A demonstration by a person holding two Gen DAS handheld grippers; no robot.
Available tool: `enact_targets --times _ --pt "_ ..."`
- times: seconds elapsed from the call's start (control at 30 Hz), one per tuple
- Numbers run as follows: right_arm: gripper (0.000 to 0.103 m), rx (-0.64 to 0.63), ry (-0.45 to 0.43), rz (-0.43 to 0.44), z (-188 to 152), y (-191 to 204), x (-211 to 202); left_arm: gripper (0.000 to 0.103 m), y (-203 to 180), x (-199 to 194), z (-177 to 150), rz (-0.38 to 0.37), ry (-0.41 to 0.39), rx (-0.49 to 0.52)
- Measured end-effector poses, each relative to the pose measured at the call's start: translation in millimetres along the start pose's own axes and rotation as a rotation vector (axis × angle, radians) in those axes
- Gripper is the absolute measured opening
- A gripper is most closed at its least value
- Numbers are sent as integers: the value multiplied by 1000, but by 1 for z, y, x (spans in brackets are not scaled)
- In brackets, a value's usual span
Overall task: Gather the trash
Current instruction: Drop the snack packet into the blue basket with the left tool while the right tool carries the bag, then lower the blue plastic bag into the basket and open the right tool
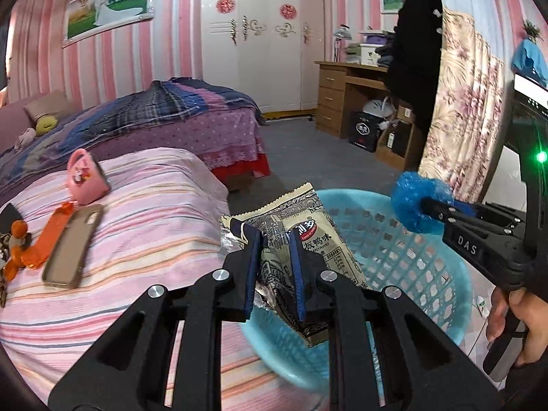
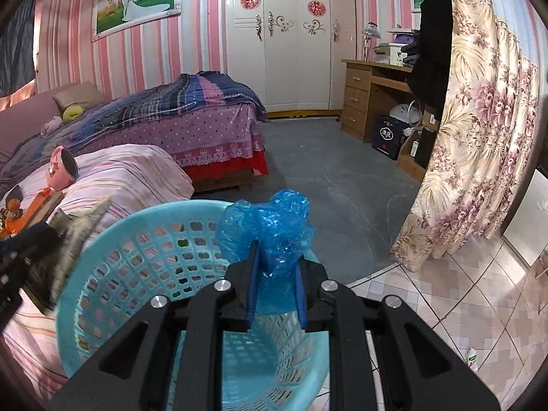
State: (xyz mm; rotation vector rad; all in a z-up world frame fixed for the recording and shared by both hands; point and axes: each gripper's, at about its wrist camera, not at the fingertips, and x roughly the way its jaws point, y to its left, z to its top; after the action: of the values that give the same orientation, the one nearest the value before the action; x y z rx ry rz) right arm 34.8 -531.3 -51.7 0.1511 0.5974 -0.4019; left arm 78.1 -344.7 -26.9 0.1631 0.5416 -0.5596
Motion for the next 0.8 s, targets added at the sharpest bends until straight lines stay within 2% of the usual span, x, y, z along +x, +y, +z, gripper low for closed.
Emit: enact_targets --times 0.03,0.1,0.17,0.3,0.37,0.57,0.63,0.7,0.77,0.8 --pt "18 3 1 0 -1 -2 0 27 -2 3 -1 -7 12 4" --pt "18 13 7 -3 -3 -6 1 31 -1 6 -5 -9 25 4" --pt "18 19 8 -10 -3 -9 1 51 2 9 -10 -9 46 -6" --pt "18 25 7 -10 -4 -9 0 63 15 8 -12 3 47 -52" --pt "18 19 9 -9 -4 -8 0 75 22 5 -12 16 36 -70" --pt "19 0 10 7 -2 3 -1 89 51 -10 -5 83 -5 -105" --pt "20 -3 12 16 -2 8 -1 90 62 -15 -4 104 -14 -122" --pt "26 -1 15 16 -2 11 -1 91 72 -20 -3 124 -20 -140" --pt "59 8 5 9 -2 13 -2 92 80 -25 -3 139 -26 -152" --pt "65 13 -11 1 -1 15 -6 92 86 -29 -3 149 -31 -159"
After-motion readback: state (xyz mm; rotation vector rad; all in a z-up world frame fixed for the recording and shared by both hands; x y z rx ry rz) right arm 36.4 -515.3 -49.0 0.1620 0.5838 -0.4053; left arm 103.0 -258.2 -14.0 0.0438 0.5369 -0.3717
